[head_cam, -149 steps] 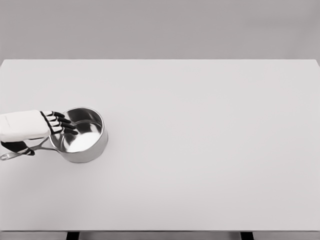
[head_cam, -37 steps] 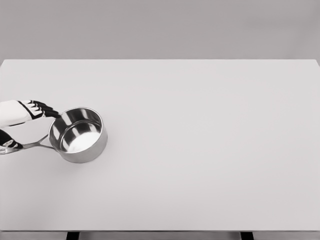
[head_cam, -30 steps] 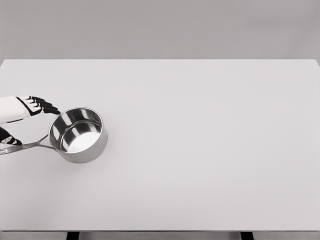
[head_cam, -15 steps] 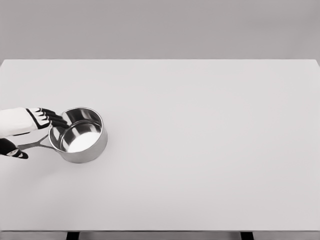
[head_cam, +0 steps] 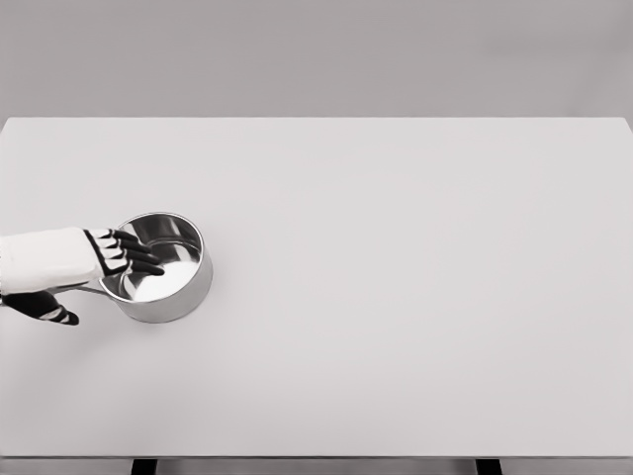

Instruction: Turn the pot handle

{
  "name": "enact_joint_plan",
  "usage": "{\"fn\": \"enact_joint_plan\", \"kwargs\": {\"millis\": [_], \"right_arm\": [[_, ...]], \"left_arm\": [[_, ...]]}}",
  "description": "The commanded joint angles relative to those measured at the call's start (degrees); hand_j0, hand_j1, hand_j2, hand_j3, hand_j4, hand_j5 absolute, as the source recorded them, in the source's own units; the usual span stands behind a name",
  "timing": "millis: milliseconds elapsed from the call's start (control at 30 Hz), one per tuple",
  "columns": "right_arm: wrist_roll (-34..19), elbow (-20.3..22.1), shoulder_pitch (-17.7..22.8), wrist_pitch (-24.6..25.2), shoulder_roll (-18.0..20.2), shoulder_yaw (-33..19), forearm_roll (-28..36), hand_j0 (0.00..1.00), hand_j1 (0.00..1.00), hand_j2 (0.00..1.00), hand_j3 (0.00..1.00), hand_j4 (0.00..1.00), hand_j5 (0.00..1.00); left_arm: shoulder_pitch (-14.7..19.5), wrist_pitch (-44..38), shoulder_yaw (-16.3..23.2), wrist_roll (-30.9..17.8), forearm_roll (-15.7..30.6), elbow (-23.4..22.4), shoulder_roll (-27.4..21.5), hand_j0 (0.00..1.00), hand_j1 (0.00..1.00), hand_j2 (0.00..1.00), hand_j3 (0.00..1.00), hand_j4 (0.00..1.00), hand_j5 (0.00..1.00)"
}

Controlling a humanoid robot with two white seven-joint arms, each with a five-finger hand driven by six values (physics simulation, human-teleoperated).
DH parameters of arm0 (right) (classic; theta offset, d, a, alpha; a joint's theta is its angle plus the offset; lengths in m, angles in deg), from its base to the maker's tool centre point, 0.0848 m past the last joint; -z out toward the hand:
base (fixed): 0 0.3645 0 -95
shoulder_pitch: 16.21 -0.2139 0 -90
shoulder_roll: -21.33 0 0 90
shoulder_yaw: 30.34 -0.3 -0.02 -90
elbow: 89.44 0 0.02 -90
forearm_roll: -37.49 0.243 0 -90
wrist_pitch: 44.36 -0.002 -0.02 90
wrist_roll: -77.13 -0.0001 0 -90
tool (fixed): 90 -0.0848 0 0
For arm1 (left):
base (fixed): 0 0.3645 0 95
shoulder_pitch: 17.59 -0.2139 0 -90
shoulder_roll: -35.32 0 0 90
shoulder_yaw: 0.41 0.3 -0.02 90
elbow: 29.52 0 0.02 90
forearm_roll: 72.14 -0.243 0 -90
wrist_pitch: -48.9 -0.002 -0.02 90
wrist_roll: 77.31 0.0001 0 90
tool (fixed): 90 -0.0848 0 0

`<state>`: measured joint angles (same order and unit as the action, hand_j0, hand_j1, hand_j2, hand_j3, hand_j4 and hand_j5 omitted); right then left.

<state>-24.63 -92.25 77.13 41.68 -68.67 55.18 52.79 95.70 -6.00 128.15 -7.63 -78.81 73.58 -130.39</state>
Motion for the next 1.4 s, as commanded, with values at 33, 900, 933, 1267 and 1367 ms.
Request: {"fn": "enact_joint_plan", "kwargs": {"millis": [33,900,933,1267,1367], "right_arm": [[0.0,0.0,0.0,0.0,0.0,0.0,0.0,1.0,1.0,1.0,1.0,1.0,1.0],[0.0,0.0,0.0,0.0,0.0,0.0,0.0,1.0,1.0,1.0,1.0,1.0,1.0],[0.0,0.0,0.0,0.0,0.0,0.0,0.0,1.0,1.0,1.0,1.0,1.0,1.0],[0.0,0.0,0.0,0.0,0.0,0.0,0.0,1.0,1.0,1.0,1.0,1.0,1.0],[0.0,0.0,0.0,0.0,0.0,0.0,0.0,1.0,1.0,1.0,1.0,1.0,1.0]], "left_arm": [[-0.1,-0.1,-0.2,0.0,-1.8,0.1,1.6,1.0,1.0,1.0,1.0,1.0,1.0],[-8.5,-0.1,-8.6,0.1,-6.0,-0.6,5.5,1.0,1.0,1.0,1.0,1.0,1.0],[-8.5,-0.1,-8.9,0.1,-5.9,-0.6,5.4,1.0,1.0,1.0,1.0,1.0,1.0],[-8.6,-0.1,-9.8,0.1,-5.8,-0.8,5.3,1.0,1.0,1.0,1.0,1.0,1.0],[-8.6,-0.1,-9.9,0.1,-5.8,-1.7,5.3,1.0,1.0,1.0,1.0,1.0,1.0]]}}
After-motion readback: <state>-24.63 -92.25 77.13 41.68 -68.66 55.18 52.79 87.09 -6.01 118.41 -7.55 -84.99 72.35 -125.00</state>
